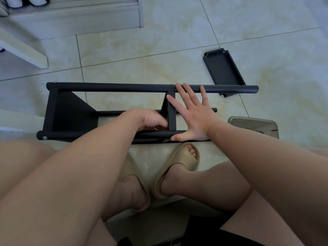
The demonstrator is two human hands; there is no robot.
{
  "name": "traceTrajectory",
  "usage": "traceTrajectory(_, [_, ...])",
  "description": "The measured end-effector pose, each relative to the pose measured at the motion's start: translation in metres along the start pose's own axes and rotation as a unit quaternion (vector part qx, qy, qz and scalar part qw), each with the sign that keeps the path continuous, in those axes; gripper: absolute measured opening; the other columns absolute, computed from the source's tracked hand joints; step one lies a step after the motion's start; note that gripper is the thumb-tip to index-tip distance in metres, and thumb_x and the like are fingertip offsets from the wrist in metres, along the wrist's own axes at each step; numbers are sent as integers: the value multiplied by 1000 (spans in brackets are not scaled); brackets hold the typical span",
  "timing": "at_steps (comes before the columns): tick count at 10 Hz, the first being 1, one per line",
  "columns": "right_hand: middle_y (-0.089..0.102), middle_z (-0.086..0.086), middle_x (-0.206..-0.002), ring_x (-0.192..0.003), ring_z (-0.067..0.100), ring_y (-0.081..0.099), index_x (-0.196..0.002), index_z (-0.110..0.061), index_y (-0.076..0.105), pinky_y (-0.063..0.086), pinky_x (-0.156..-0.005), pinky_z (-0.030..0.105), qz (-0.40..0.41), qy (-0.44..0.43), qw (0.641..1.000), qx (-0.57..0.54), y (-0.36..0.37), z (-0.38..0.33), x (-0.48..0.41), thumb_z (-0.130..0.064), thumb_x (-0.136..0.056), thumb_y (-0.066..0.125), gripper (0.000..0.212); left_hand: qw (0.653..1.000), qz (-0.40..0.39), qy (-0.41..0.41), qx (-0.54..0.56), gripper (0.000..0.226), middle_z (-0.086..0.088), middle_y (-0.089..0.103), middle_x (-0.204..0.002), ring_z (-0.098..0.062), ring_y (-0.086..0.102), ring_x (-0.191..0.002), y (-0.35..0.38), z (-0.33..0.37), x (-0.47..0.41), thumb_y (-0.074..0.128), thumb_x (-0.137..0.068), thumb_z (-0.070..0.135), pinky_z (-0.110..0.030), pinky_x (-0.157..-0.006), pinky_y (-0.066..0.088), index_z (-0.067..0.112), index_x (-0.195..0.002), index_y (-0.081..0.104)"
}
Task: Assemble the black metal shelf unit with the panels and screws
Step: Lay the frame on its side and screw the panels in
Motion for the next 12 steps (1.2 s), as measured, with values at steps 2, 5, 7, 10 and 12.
traceTrajectory(2, [-17,13,-168,-155,32,-17,-161,-29,-8,-7,-117,69,-1,0,1000,-2,-1,0,0,-99,-64,28,125,999,-12,23,24,21,-1,74,-82,-13,69,-75,-2,0,0,57,-88,3,-20,-70,53,16,-91,74])
traceTrajectory(5, [-16,13,-168,-155,32,-16,-161,-29,-7,-6,-117,70,-1,1,1000,1,0,0,0,-99,-64,30,125,1000,-7,-5,20,13,-2,76,-87,-22,69,-89,0,-3,-2,66,-81,15,-32,-89,51,17,-90,75])
traceTrajectory(7, [-16,13,-168,-155,32,-16,-161,-29,-7,-7,-118,70,0,0,1000,2,0,0,0,-99,-64,30,125,1000,17,22,15,16,-1,70,-78,-16,64,-73,-1,2,-2,58,-86,4,-23,-72,50,13,-89,71])
traceTrajectory(10, [-16,13,-168,-155,32,-16,-161,-28,-6,-7,-118,69,1,-2,1000,2,-1,0,0,-99,-65,30,125,998,19,39,42,22,-7,64,-80,-19,60,-75,-1,1,-6,56,-86,-3,-25,-72,47,15,-78,67])
traceTrajectory(12, [-16,13,-168,-155,31,-16,-161,-29,-6,-6,-117,70,4,-2,1000,-2,0,0,0,-99,-65,30,125,997,8,43,60,22,-10,70,-97,-21,65,-88,-3,-1,-9,58,-86,-5,-27,-81,52,11,-94,70])
Point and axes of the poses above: each hand's wrist, its own x-axis away from the middle knuckle, its own y-axis out of the palm, z = x × y, the point moved 6 cm from there along -x, towards the middle knuckle
